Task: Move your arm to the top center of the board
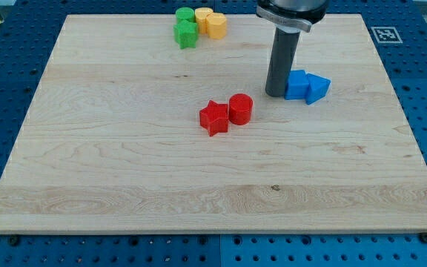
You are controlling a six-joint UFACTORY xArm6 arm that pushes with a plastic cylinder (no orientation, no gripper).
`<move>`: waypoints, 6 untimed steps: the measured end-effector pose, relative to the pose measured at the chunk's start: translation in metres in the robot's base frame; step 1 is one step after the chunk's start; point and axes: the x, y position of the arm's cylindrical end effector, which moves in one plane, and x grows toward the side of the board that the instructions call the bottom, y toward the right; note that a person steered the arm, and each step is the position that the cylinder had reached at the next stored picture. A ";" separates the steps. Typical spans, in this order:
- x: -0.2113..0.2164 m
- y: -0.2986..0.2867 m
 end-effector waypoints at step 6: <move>-0.207 -0.034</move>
